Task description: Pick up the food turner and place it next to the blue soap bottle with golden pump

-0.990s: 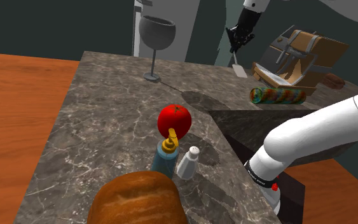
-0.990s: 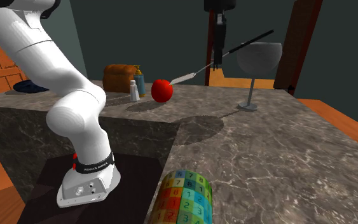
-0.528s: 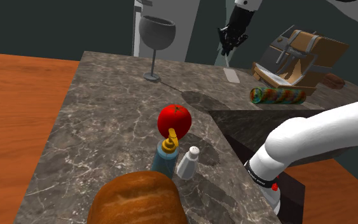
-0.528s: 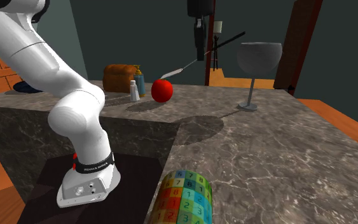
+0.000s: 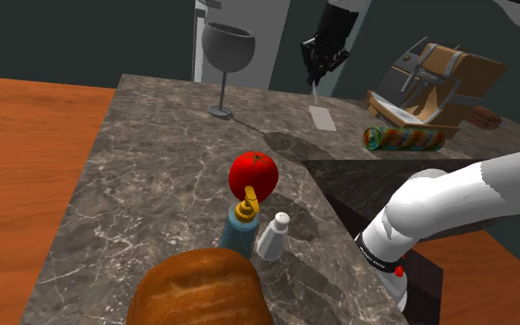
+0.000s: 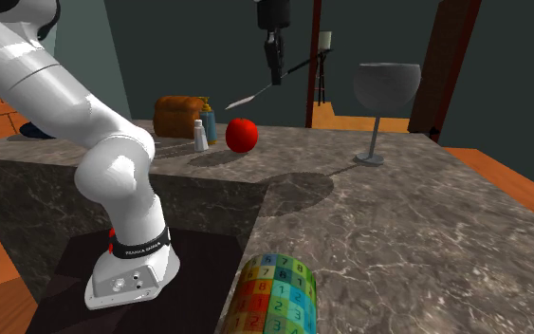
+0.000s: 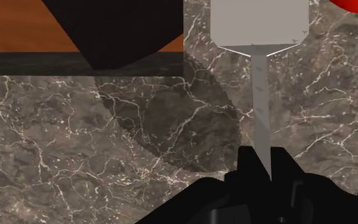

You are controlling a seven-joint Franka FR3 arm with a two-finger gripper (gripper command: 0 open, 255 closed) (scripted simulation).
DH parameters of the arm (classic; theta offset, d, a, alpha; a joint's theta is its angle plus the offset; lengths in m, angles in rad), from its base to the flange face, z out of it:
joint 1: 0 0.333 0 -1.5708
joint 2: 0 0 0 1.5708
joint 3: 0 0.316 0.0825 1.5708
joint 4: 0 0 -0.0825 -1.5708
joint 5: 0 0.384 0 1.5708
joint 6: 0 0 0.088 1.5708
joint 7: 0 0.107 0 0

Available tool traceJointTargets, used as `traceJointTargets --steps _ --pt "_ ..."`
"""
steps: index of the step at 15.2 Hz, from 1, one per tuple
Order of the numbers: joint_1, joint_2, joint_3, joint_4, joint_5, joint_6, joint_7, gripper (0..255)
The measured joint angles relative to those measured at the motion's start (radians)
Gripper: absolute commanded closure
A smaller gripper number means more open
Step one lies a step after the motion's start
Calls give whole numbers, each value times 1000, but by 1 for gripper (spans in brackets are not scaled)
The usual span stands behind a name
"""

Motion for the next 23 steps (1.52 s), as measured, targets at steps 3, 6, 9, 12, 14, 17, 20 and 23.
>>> traceJointTargets --steps 3,6,9,12,14,17,20,23 --pt "23 -1 66 12 32 -10 80 255" --pt "40 8 124 23 58 -9 150 255" --pt "55 27 185 48 82 -9 222 255" --pt "69 63 252 94 101 -14 303 255" --pt "75 89 298 123 110 -11 356 255" --pt "83 129 364 169 117 -11 433 255" --pt "85 197 441 235 109 -7 519 255" --pt "86 273 521 315 87 -12 610 255"
